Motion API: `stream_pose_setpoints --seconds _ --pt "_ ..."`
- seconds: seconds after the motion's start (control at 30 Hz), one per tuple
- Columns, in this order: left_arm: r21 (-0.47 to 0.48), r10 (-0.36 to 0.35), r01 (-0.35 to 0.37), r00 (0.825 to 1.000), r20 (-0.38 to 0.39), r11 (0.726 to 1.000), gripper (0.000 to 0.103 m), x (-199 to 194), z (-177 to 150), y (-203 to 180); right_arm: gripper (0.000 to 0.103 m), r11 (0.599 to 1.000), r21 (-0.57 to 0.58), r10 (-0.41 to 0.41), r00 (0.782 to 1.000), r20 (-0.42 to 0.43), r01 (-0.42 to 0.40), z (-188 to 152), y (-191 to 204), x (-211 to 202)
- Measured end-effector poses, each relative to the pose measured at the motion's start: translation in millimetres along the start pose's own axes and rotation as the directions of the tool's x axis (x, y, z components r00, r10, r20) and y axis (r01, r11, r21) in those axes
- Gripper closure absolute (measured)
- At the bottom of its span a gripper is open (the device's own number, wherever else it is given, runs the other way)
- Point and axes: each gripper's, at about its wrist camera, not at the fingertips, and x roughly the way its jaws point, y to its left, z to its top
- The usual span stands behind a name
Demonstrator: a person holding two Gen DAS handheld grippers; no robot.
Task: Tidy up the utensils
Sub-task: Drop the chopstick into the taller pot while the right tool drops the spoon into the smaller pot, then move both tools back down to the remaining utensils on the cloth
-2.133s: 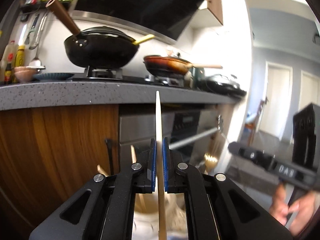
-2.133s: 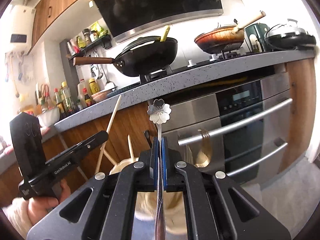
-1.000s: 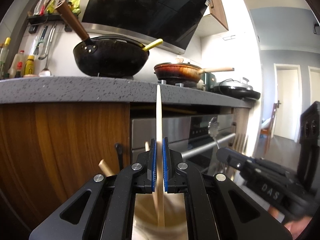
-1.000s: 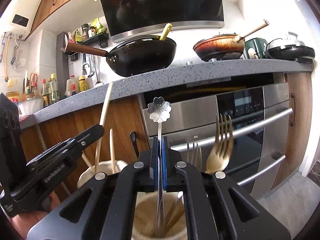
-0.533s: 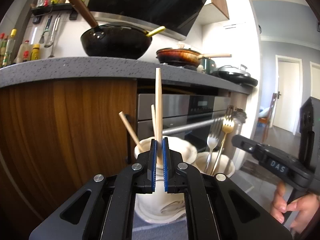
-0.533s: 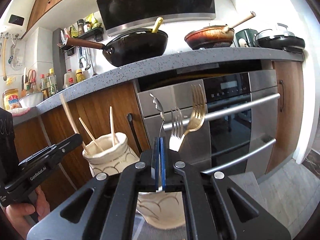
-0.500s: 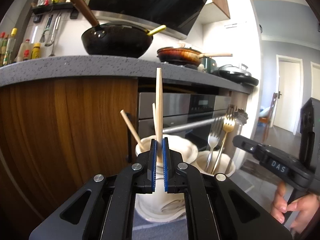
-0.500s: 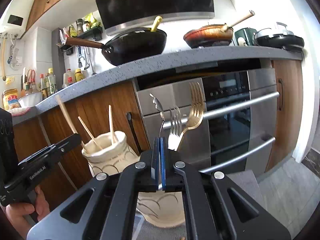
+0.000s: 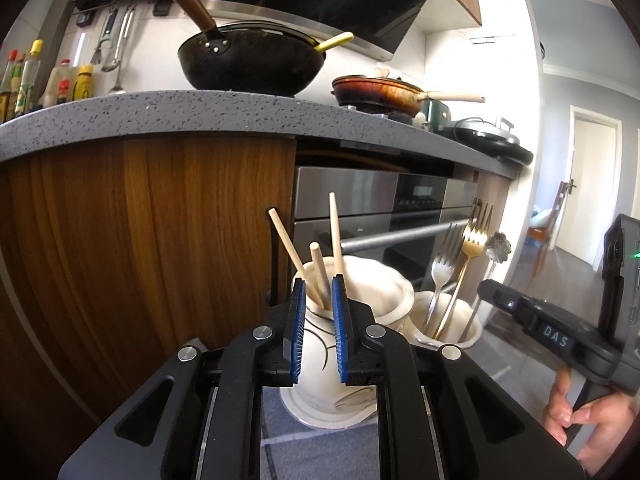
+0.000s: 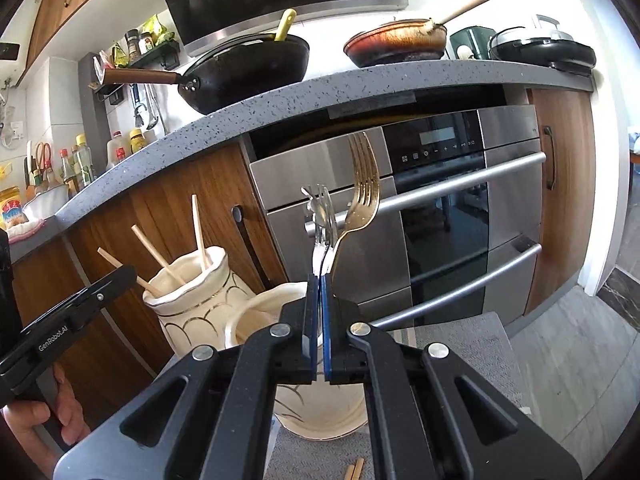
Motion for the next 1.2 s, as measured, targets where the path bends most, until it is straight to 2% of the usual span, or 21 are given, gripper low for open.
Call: stream_pose_setpoints --seconds 0.07,0.2,0.3,0.37,0.43,0.5,0.57,0.7,0.77,0.8,0.83,0.93,0.97,1.0,1.03,1.2 --pt "-0.009 -0.001 0.001 1.000 0.000 1.000 0.087 -2.0 0.6 1.6 0.102 1.000 0.006 -0.002 1.000 -0.009 0.002 0.8 -0.5 0.8" --pt "-0.010 0.006 -0.006 1.000 0.005 1.000 0.072 -6.3 1.3 2.0 0.101 1.000 0.015 -0.014 1.000 -0.023 0.015 2.0 -2.0 1.2" --pt "-0.005 0.008 -0.008 1.000 0.004 1.000 0.071 -9.0 2.1 1.8 0.098 0.999 0.025 -0.021 0.999 -0.032 0.022 4.0 -4.0 1.5" --pt "-0.004 0.009 -0.009 1.000 -0.001 1.000 0.070 -10.4 2.0 1.4 0.091 0.999 0.036 -0.011 0.999 -0.038 0.013 4.4 -6.0 0.5" --pt "0.001 0.011 -0.011 1.000 -0.002 1.000 0.069 -12.8 1.0 0.4 0.076 0.999 0.040 -0.003 0.999 -0.038 0.004 4.3 -7.0 -2.9" --pt "0.006 0.009 -0.009 1.000 -0.004 1.000 0.069 -14.4 0.5 -0.7 0.075 0.999 0.039 0.003 0.999 -0.034 -0.002 4.3 -7.3 -7.4" --pt "0.009 0.007 -0.007 1.000 -0.010 1.000 0.069 -16.4 -0.6 -2.2 0.069 0.999 0.035 0.002 0.999 -0.033 -0.001 4.8 -7.8 -12.4" --pt "0.012 0.004 -0.004 1.000 -0.029 1.000 0.065 -21.3 -4.7 -5.9 0.049 0.999 0.039 0.002 0.999 -0.039 0.000 5.0 -10.9 -29.0" --pt "0.015 -0.001 0.001 0.999 -0.038 1.000 0.060 -23.9 -6.9 -8.1 0.041 1.000 0.023 -0.001 0.999 -0.042 0.002 3.3 -11.3 -41.2" --pt "0.017 -0.001 0.002 0.999 -0.043 1.000 0.050 -25.5 -8.4 -9.5 0.033 1.000 0.015 0.000 0.999 -0.045 0.001 1.7 -11.9 -48.0" --pt "0.019 -0.006 0.007 0.999 -0.047 1.000 0.049 -28.4 -10.6 -11.9 0.027 1.000 0.007 -0.002 0.999 -0.049 0.002 0.9 -12.1 -52.4" --pt "0.041 -0.010 0.013 0.997 -0.072 0.999 0.046 -33.2 -16.5 -18.3 0.020 1.000 -0.024 -0.022 0.997 -0.068 0.020 -5.2 -15.5 -70.4" --pt "0.045 -0.010 0.014 0.997 -0.078 0.999 0.042 -35.1 -18.0 -19.7 0.019 0.999 -0.031 -0.030 0.997 -0.070 0.028 -7.9 -18.1 -77.6" --pt "0.044 -0.012 0.016 0.997 -0.081 0.999 0.032 -37.2 -19.5 -20.7 0.017 0.999 -0.035 -0.035 0.997 -0.074 0.033 -10.3 -19.8 -83.1" --pt "0.037 -0.017 0.020 0.997 -0.081 0.999 0.029 -40.8 -21.5 -21.7 0.015 0.999 -0.039 -0.039 0.996 -0.078 0.036 -12.9 -21.9 -88.2" --pt "0.033 -0.021 0.025 0.993 -0.113 0.999 0.025 -47.8 -29.5 -29.9 0.008 0.996 -0.057 -0.078 0.992 -0.101 0.072 -26.0 -31.7 -110.5"
